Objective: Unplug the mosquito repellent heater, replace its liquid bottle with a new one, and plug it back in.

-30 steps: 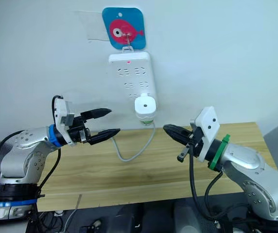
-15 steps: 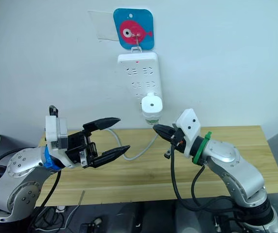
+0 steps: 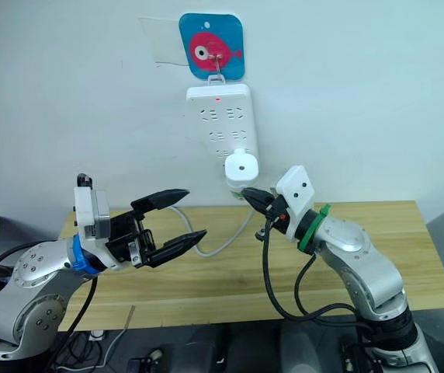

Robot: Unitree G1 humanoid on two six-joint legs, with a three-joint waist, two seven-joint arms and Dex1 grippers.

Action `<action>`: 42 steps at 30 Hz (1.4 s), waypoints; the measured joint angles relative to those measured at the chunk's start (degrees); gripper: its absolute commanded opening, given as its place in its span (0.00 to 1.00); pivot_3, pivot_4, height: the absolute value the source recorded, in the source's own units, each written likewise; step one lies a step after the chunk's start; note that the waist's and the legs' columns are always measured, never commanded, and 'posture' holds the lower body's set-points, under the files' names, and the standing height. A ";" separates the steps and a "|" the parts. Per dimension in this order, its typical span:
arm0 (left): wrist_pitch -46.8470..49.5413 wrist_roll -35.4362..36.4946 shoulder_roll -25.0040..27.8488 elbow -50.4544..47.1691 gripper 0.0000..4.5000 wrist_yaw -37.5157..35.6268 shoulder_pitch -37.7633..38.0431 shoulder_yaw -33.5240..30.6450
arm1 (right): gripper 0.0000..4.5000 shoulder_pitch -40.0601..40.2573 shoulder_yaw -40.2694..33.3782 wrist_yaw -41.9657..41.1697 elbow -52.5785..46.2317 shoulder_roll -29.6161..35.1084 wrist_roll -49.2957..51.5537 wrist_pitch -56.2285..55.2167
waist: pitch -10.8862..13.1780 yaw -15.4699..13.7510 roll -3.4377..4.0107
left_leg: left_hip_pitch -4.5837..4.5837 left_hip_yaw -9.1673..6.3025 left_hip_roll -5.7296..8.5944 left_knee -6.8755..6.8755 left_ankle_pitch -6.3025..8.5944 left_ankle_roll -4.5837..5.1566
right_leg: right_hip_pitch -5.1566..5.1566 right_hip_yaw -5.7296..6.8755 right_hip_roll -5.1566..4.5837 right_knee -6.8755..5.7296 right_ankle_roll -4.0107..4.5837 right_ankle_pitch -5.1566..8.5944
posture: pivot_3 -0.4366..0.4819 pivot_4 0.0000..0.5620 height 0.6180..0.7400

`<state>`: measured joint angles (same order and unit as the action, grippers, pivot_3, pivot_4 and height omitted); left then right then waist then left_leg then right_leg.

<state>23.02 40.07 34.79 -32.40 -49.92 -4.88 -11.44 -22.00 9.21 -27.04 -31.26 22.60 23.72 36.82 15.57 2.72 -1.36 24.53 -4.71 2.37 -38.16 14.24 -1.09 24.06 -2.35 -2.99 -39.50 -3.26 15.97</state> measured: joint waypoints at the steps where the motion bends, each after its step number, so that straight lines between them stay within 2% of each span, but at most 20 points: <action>1: -0.02 0.00 0.00 0.00 1.00 -0.04 -0.03 0.02 | 0.01 0.00 0.00 0.01 0.05 -0.17 -0.02 0.01 | 0.00 0.01 0.00 | 0.00 0.00 0.00 0.00 0.00 0.00 | 0.00 0.00 0.00 0.00 0.00 0.00 | 0.44 0.48 1.00; 18: -0.84 -0.02 0.00 1.29 1.00 -0.78 -0.41 1.02 | 0.01 0.01 1.63 2.79 0.04 -3.22 -3.60 0.04 | 0.00 0.10 0.00 | -0.03 -0.02 0.00 -0.01 -0.01 -0.01 | -0.02 0.01 0.00 -0.04 0.03 -0.02 | 0.42 0.48 1.00; 23: -0.70 0.18 0.03 1.68 1.00 -0.64 -0.50 1.03 | 0.01 0.42 0.81 1.36 -0.68 -1.32 -2.36 0.90 | 0.00 0.02 0.00 | -0.03 -0.03 0.01 0.01 0.00 0.00 | -0.02 0.02 0.00 -0.01 0.04 -0.02 | 0.43 0.47 1.00; 27: 2.67 0.74 0.70 2.69 1.00 2.42 -0.65 0.82 | 0.20 3.10 -1.27 -1.80 -2.42 3.28 -0.96 1.60 | 0.00 0.10 0.00 | -0.03 -0.04 -0.02 0.06 0.00 0.00 | -0.02 0.03 0.01 0.03 0.04 -0.02 | 0.44 0.46 1.00; 31: 3.80 -1.54 3.13 2.86 1.00 4.00 -0.41 0.91 | 0.52 3.51 -4.76 -5.31 -2.92 6.98 2.22 1.86 | 0.00 0.31 0.00 | -0.03 -0.02 -0.02 0.07 0.00 0.00 | -0.03 0.02 0.02 0.04 0.04 -0.02 | 0.44 0.45 1.00; 37: 3.73 -4.68 3.90 2.64 1.00 5.36 -0.24 0.94 | 1.00 4.83 -8.66 -10.23 -3.93 11.19 4.89 0.06 | 0.00 0.14 0.00 | -0.03 -0.02 -0.02 0.09 0.00 0.00 | -0.03 0.02 0.02 0.06 0.04 -0.02 | 0.46 0.42 1.00; 42: 3.78 -5.55 4.37 2.61 1.00 5.98 -0.61 0.92 | 1.00 5.66 -11.37 -12.91 -5.11 12.35 8.04 -1.45 | -0.02 -0.06 -0.01 | -0.03 -0.02 -0.02 0.08 0.00 -0.01 | -0.03 0.03 0.01 0.06 0.04 -0.02 | 0.46 0.40 1.00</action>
<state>26.80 34.52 39.15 -29.78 -43.94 -5.50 -10.52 -16.35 -2.16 -39.95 -36.37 34.95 31.76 35.37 15.55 2.66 -1.37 24.50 -4.74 2.35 -38.08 14.24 -1.10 24.03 -2.32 -2.98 -39.44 -3.22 15.94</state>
